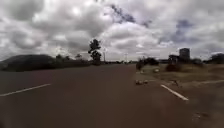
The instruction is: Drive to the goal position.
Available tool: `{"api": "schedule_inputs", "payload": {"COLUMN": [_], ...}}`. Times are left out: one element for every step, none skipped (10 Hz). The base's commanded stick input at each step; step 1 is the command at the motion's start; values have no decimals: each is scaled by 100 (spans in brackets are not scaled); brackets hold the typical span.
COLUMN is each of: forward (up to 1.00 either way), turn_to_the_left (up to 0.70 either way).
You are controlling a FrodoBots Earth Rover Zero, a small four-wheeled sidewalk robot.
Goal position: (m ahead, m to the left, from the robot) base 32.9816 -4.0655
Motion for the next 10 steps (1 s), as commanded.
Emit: {"api": "schedule_inputs", "payload": {"forward": [85, 85, 85, 85, 85, 85, 85, 85, 85, 85], "turn_to_the_left": [0, 0, -1, -4, -19, -30, -34, -34, -33, -22]}}
